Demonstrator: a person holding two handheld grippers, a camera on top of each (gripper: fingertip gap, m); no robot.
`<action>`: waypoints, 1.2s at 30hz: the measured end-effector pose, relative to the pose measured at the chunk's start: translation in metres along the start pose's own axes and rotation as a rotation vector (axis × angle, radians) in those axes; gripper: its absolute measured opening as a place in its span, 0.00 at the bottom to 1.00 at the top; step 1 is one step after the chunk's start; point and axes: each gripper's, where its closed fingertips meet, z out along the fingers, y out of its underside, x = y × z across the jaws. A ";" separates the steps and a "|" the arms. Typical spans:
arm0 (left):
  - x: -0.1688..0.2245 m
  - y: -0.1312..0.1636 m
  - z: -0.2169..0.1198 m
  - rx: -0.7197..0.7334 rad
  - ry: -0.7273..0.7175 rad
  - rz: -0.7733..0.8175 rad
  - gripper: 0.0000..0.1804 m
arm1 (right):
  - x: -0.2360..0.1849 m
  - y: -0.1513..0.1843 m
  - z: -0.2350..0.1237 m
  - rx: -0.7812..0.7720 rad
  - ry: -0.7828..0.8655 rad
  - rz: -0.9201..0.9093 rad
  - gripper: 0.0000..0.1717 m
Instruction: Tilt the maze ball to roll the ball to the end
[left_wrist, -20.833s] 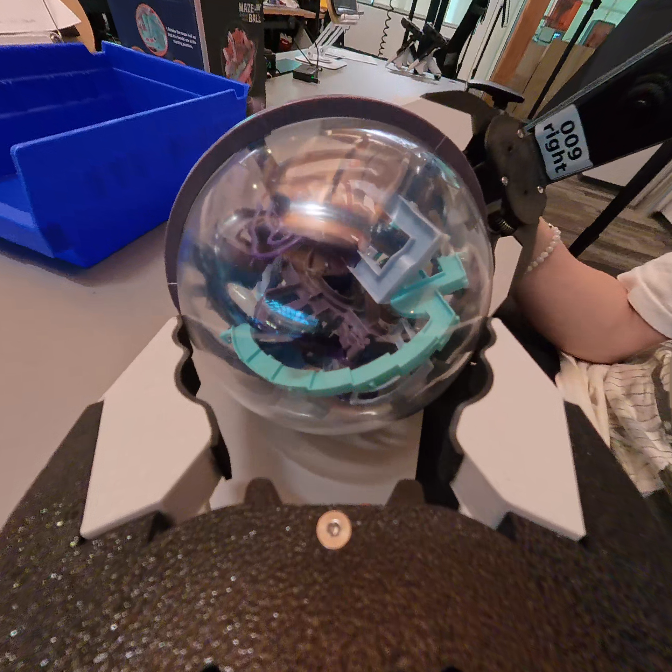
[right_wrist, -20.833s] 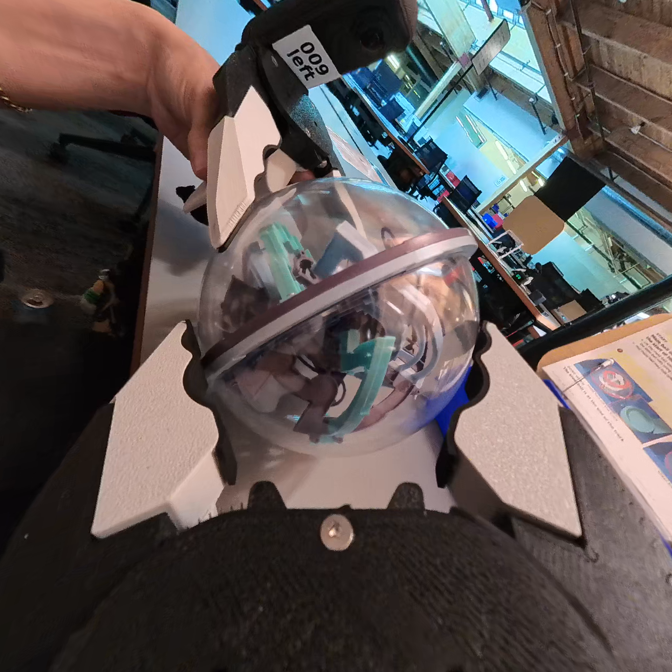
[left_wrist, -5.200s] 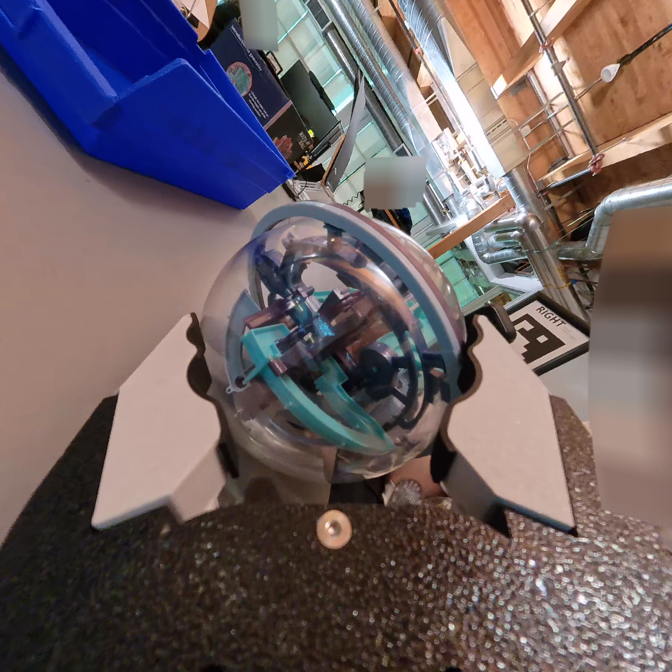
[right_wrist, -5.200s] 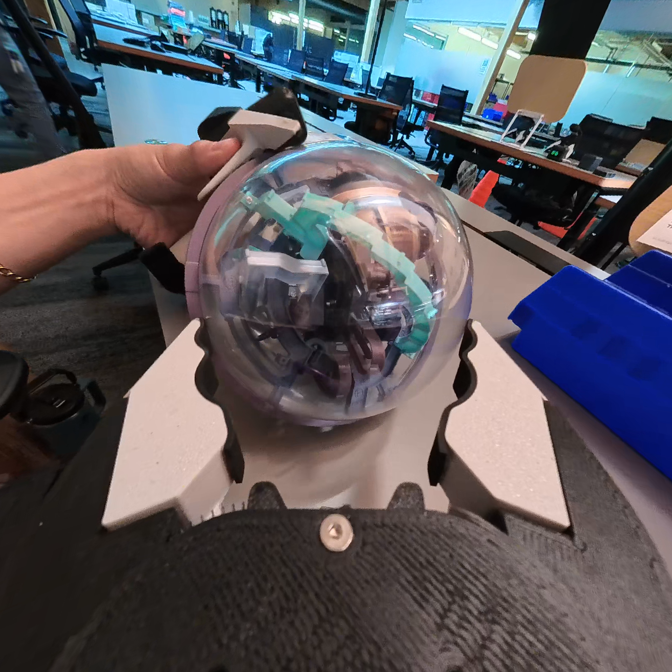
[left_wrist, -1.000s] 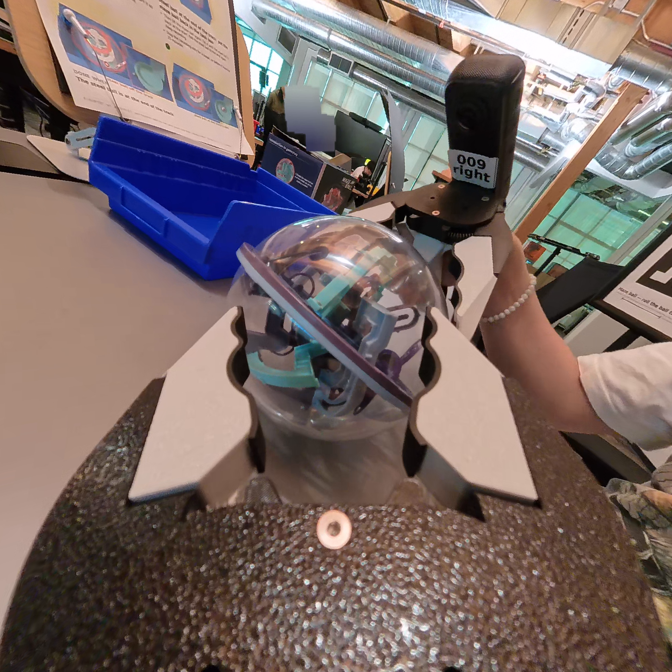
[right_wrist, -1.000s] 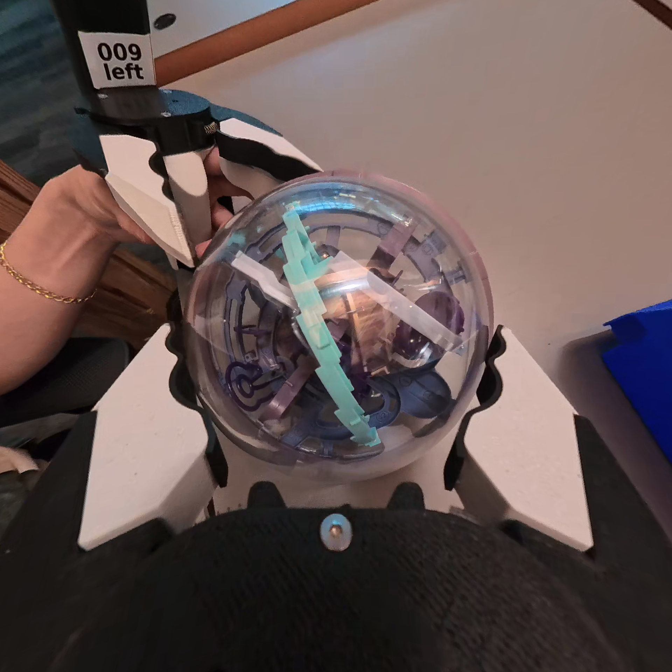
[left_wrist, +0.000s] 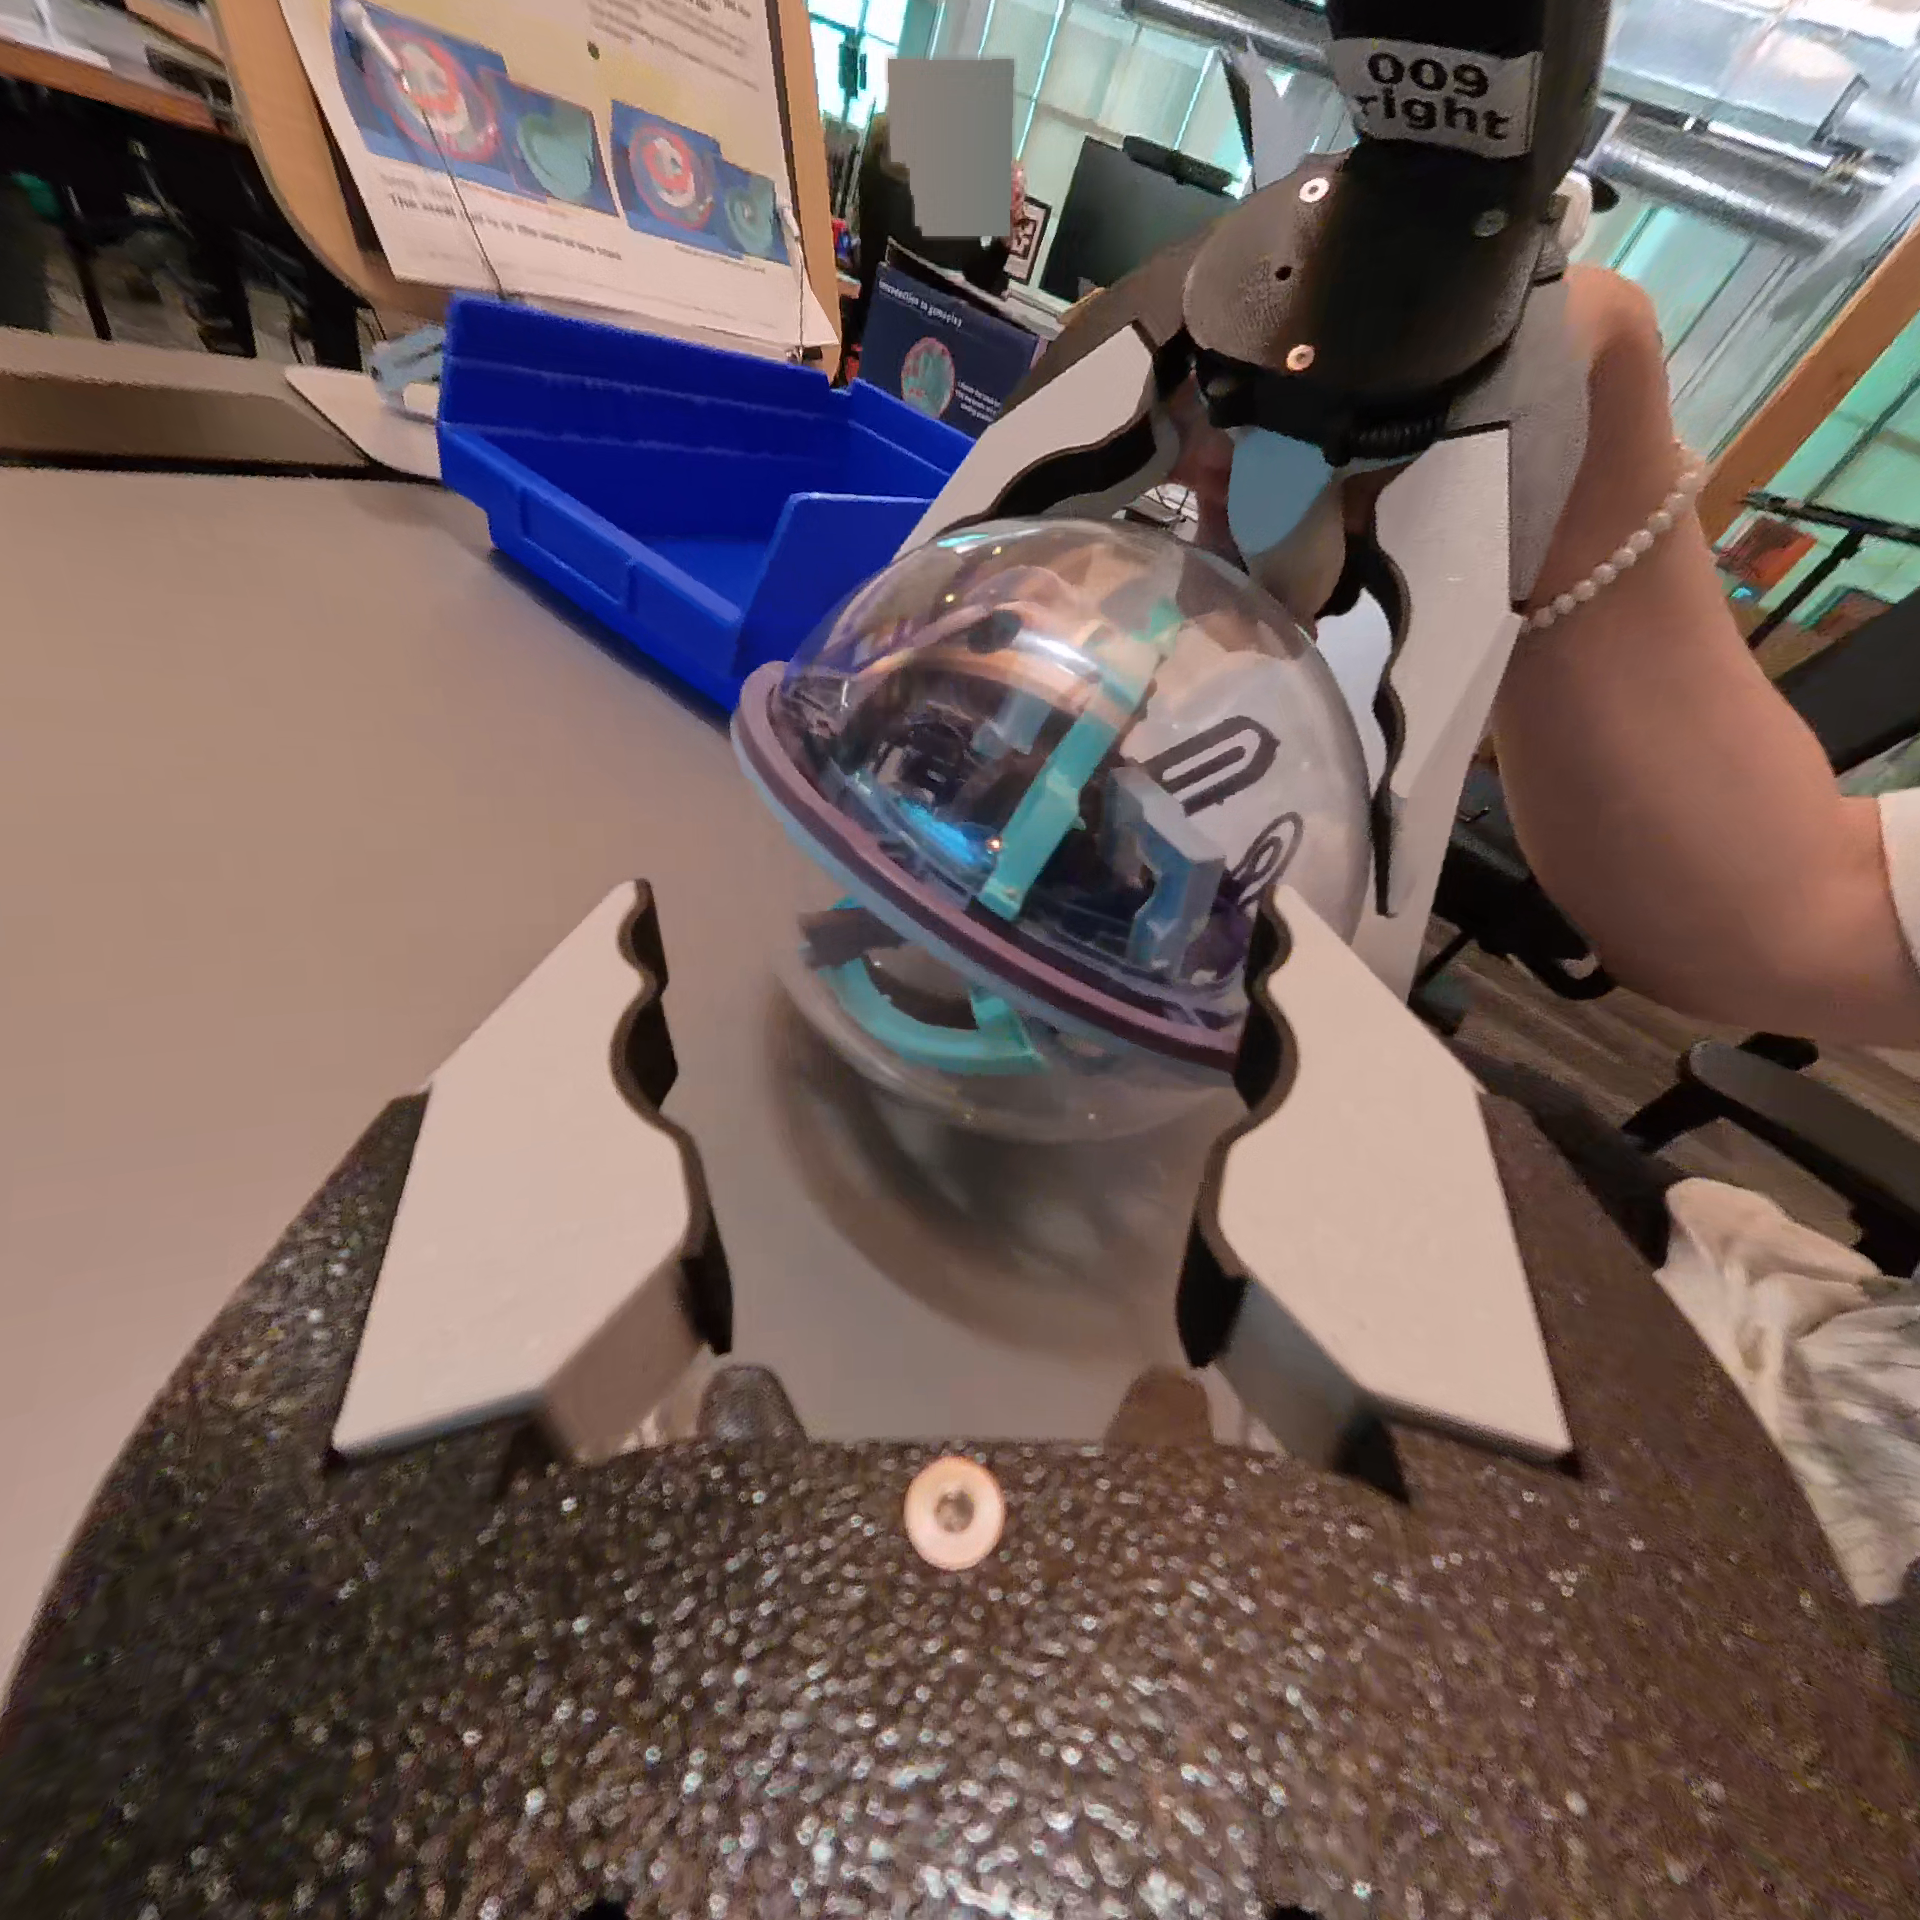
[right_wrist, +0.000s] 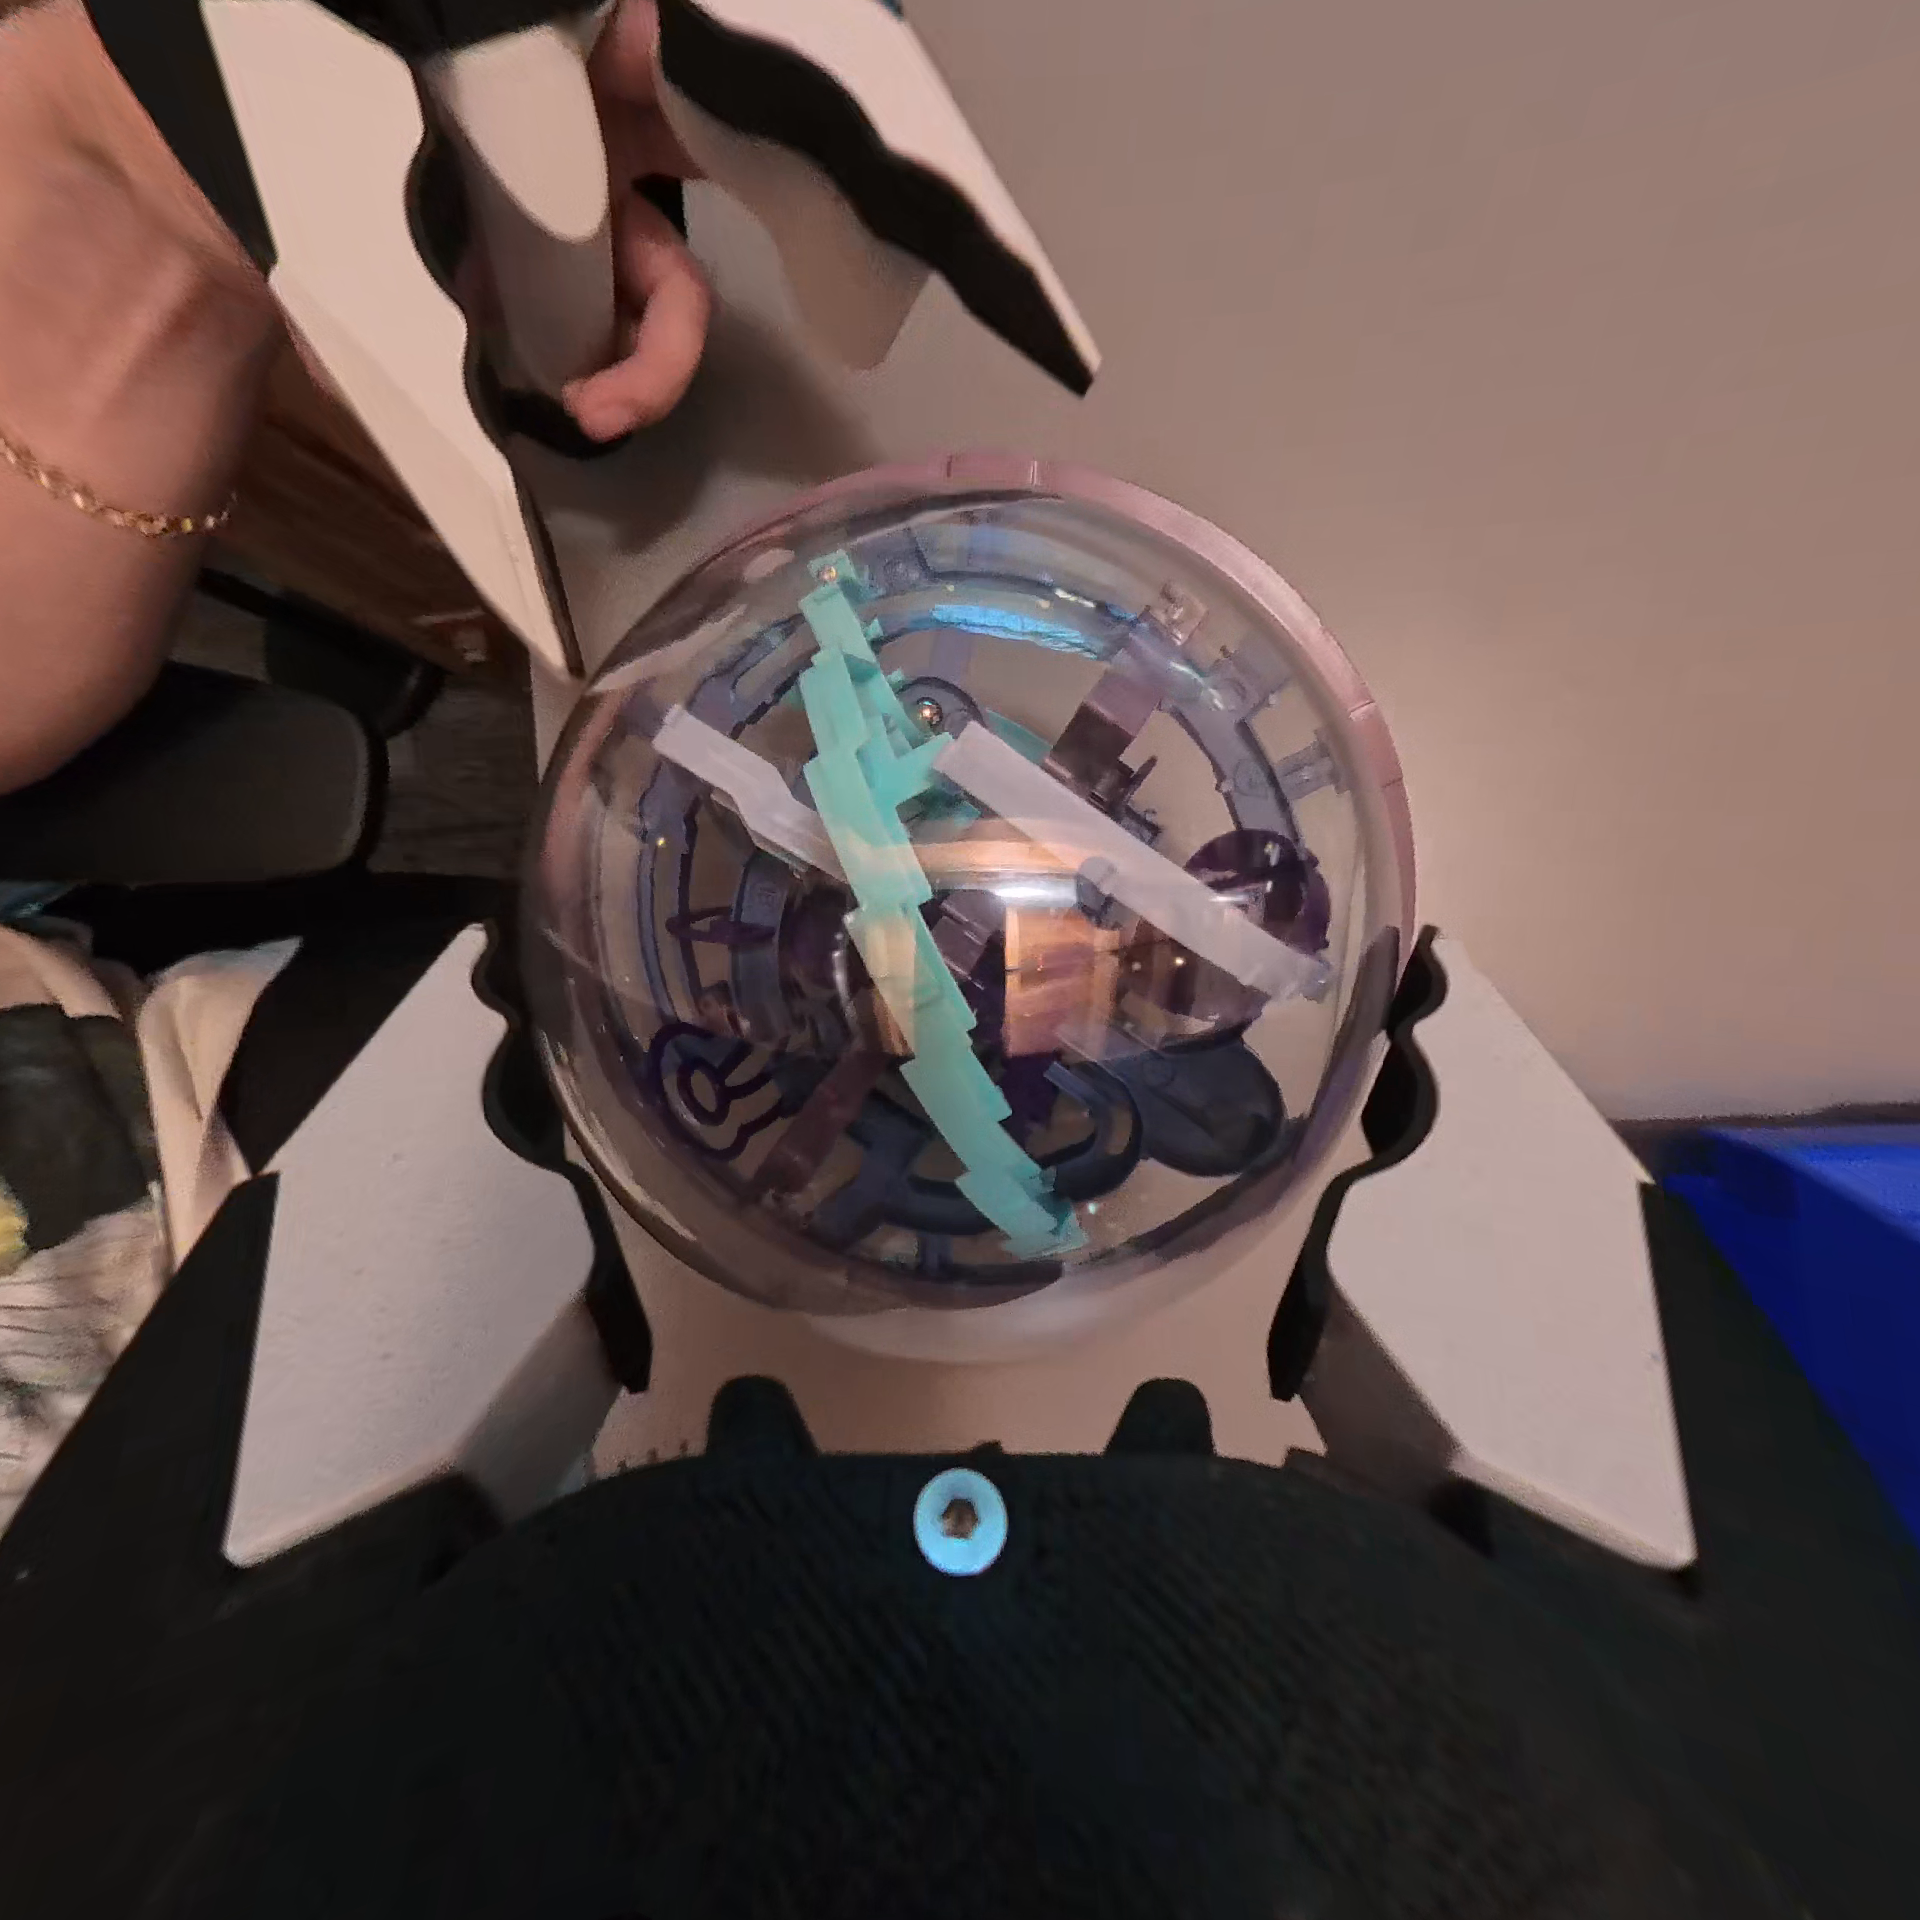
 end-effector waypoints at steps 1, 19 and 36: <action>0.002 -0.001 -0.003 0.009 0.009 0.025 0.60 | -0.002 0.000 0.000 -0.004 0.000 -0.037 0.91; 0.047 0.016 0.015 -0.107 0.104 0.449 0.75 | -0.043 0.004 0.004 -0.057 -0.032 -0.744 0.91; 0.040 0.029 0.024 -0.197 0.066 0.418 0.74 | -0.027 0.014 -0.012 0.112 0.159 -0.570 0.84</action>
